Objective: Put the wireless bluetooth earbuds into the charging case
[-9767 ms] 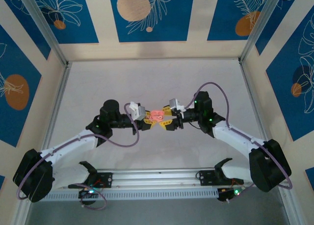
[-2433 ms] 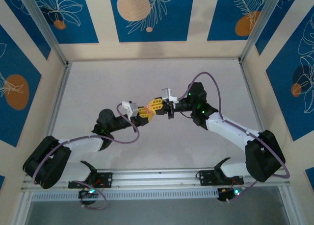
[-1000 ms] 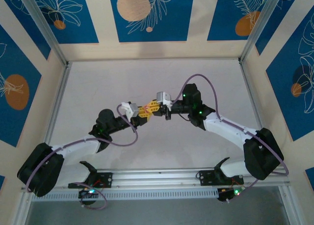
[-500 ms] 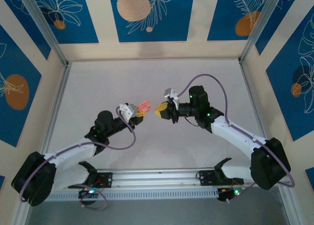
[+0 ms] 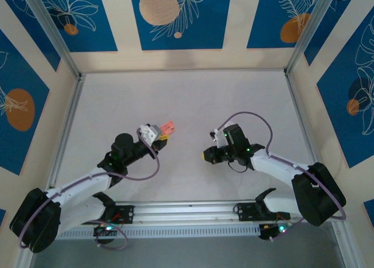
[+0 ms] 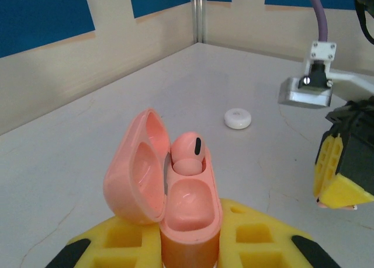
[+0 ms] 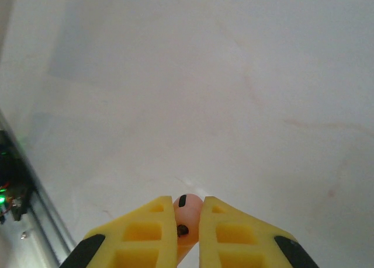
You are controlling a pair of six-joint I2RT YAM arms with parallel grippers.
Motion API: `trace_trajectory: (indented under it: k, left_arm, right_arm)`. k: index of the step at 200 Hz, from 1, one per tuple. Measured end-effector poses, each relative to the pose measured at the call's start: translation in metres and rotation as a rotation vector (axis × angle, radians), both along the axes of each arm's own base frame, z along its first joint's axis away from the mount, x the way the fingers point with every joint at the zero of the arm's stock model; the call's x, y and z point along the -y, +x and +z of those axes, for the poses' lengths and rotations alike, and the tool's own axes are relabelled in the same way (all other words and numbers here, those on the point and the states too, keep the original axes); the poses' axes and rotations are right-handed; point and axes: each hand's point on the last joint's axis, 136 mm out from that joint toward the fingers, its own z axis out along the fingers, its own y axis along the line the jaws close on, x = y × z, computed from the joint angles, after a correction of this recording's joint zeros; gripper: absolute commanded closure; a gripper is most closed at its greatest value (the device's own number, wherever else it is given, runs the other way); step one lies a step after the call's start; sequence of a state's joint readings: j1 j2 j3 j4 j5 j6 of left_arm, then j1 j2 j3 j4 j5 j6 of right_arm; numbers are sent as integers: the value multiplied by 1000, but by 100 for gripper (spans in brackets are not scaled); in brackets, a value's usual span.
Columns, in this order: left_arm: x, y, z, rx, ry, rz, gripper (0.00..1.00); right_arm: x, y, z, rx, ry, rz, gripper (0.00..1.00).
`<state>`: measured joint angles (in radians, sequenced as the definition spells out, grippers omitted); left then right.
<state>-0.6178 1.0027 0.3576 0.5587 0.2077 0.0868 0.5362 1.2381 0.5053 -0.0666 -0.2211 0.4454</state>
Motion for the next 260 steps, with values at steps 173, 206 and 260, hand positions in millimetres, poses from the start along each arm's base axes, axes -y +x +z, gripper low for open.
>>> trace_trajectory:
  k: [173, 206, 260]
  left_arm:
    - [-3, -1, -11, -27, 39, 9, 81]
    - [-3, -1, -13, -29, 49, 8, 81]
    - [-4, -2, -11, -25, 50, 7, 81]
  right_arm:
    - [20, -17, -50, -144, -208, -81, 80]
    - [22, -16, -50, -152, -211, -104, 78]
    - [28, -18, -48, -150, -208, -145, 74]
